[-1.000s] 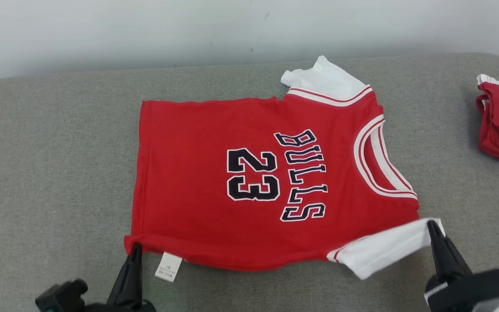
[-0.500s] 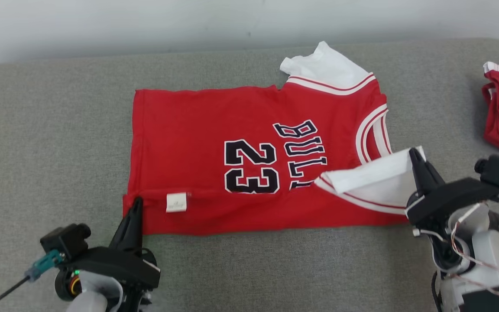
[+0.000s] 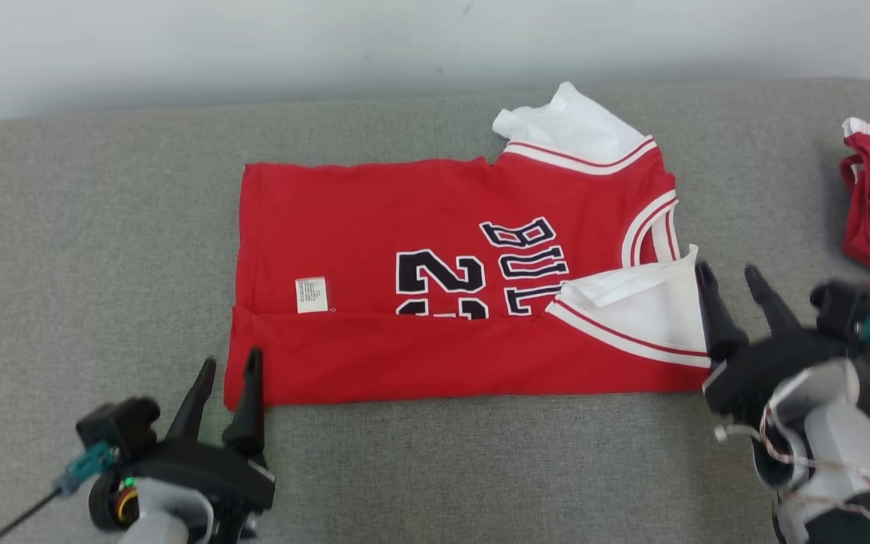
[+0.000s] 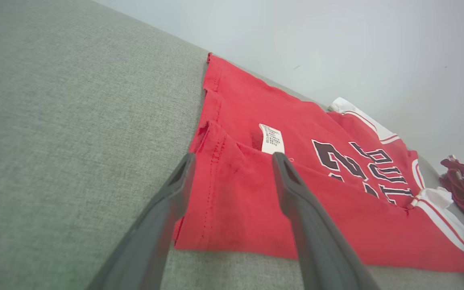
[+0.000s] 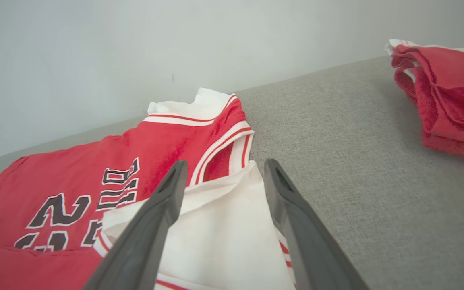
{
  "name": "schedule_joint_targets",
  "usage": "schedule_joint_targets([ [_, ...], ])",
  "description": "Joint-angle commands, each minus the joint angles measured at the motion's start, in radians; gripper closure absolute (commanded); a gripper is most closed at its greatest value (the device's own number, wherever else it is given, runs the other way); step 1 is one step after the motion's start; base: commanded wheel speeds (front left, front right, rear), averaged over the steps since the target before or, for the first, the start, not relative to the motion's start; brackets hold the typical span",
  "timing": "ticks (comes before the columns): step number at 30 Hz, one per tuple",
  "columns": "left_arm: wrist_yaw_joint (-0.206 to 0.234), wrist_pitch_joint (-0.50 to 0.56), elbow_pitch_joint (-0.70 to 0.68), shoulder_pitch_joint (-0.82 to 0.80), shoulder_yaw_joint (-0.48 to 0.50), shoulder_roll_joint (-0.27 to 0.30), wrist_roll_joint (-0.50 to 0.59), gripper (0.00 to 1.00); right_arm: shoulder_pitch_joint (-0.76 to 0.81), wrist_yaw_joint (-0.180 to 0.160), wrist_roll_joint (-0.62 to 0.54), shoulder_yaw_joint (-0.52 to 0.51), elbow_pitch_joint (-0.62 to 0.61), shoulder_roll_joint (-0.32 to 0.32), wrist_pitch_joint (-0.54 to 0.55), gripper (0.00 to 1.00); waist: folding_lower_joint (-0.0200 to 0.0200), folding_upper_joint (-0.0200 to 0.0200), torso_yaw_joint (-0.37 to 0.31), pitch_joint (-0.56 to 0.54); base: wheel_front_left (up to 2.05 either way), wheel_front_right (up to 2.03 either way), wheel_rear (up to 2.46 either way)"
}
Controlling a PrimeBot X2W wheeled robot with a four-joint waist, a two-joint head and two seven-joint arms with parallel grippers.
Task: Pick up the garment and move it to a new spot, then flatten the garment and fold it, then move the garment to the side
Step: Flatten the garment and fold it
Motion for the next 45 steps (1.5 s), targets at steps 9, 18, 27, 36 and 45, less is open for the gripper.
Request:
schedule_joint_targets([
  [9,0.023,-0.03,-0.033,0.152,0.017,0.028,0.069,0.0,0.214,0.0,0.028,0.059,-0.026,-0.068,-0.092,0.0,-0.0002,-0.0002,-0.001,-0.047,0.0,0.0,0.0],
  [18,0.026,-0.033,-0.009,0.116,0.009,0.04,0.127,0.0,0.195,0.0,0.0,0.055,0.025,-0.035,-0.1,0.0,-0.0002,-0.0002,-0.024,-0.009,0.0,0.0,0.0],
  [27,0.0,0.014,0.112,0.038,-0.023,0.025,0.127,0.33,0.107,0.0,-0.01,0.069,0.168,0.009,-0.105,0.33,-0.0002,-0.0002,-0.029,0.011,0.0,0.0,0.0],
  [36,-0.028,-0.015,0.184,0.039,-0.004,-0.005,0.102,1.0,0.099,0.0,0.042,0.074,0.235,0.027,-0.2,1.0,-0.0002,-0.0002,-0.018,-0.028,0.0,0.0,0.0],
  [45,-0.02,-0.032,0.086,0.168,0.028,-0.02,0.113,1.0,0.236,0.0,0.074,0.09,0.124,-0.006,-0.224,1.0,-0.0002,-0.0002,-0.009,-0.101,0.0,0.0,0.0],
])
